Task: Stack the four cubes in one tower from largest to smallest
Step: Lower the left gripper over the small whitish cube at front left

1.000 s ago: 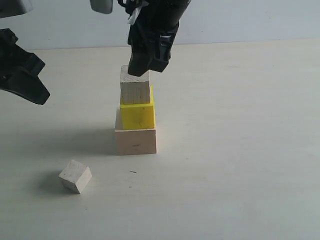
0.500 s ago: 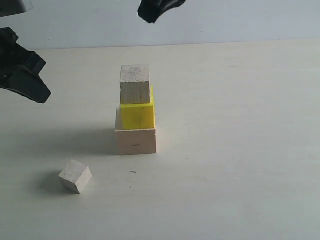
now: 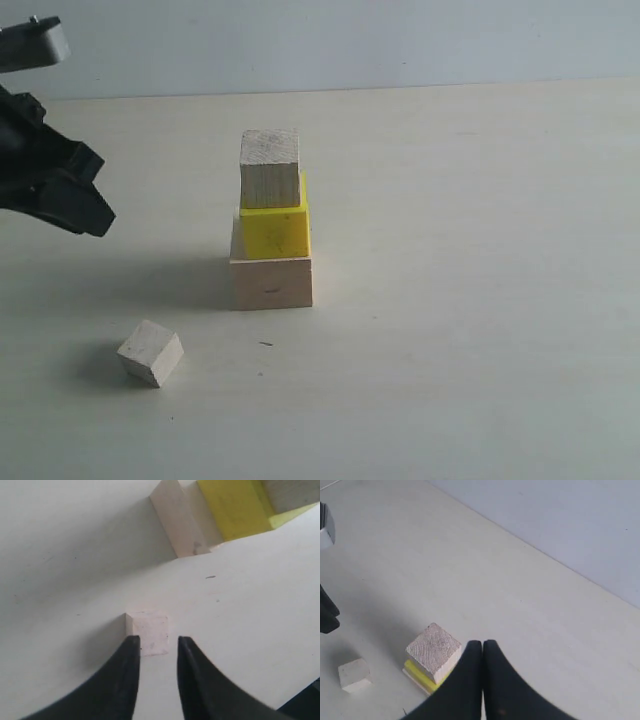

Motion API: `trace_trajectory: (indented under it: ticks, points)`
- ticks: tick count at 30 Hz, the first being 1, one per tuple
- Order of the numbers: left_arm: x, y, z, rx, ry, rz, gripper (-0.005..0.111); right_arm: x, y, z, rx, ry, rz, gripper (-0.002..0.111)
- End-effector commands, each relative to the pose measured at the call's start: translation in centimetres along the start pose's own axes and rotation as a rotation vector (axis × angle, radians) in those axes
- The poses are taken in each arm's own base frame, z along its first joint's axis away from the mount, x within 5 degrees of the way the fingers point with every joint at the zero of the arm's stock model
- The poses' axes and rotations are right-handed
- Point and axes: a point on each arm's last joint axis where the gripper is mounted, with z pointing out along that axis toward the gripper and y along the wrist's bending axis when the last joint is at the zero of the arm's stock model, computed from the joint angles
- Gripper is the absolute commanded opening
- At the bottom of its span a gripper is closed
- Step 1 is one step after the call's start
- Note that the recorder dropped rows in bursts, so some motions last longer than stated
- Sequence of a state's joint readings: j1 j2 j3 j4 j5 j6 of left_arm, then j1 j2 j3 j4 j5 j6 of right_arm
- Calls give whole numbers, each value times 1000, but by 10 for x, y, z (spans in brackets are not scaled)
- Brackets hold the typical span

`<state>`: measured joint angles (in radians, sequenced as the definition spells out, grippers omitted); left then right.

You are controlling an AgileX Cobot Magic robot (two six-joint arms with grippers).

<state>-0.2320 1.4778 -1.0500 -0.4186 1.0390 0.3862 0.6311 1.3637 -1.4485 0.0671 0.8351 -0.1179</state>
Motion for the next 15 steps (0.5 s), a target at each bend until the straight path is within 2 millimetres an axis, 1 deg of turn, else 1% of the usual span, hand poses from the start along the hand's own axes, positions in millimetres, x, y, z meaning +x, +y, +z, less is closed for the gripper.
trace_trajectory:
  ticks: [1,5,8,12,15]
  points:
    - [8,4,15,1,-22,-45,43,28,0,-17,27,-82,60,0]
    - [10,1,21,21,-36,-51,48,53,2,-24,25,-54,67,0]
    - [8,-7,30,31,-11,-19,51,65,3,-30,23,-43,71,0]
    - [7,-17,53,24,62,9,52,69,4,-41,21,-59,78,0]
    - [9,-20,70,5,135,-8,52,69,5,-51,22,-84,79,0]
